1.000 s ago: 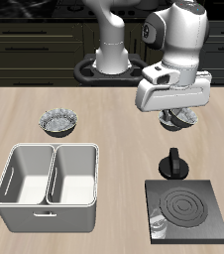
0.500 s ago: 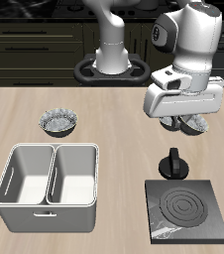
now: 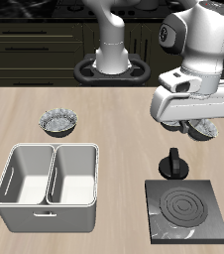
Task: Turn off the flat stove and place the smallest bowl on it
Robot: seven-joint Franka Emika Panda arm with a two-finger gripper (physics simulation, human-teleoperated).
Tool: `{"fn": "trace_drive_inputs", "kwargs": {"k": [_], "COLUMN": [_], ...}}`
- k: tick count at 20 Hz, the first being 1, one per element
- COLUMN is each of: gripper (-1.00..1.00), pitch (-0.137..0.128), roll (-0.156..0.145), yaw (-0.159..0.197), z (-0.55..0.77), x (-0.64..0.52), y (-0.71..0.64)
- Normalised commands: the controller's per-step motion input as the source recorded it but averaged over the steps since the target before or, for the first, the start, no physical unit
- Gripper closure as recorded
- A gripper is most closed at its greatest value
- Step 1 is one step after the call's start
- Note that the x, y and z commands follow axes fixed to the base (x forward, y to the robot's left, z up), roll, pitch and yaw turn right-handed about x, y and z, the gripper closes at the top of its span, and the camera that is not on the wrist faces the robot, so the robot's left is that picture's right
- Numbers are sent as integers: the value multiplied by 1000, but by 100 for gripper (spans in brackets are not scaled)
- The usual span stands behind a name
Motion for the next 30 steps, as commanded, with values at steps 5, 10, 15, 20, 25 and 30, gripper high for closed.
{"fn": "trace_drive_inputs", "kwargs": {"k": [5, 10, 15, 20, 25, 30], "gripper": [100, 100, 100, 100, 100, 100], "pitch": [11, -4, -13, -12, 13, 19], "roll": [20, 38, 6, -17, -22, 14], "yaw": [-10, 15, -11, -6, -34, 12], "z": [43, 53, 32, 0, -92, -254], "x": [194, 266, 283, 314, 175, 109], "y": [183, 196, 71, -67, -84, 42]}}
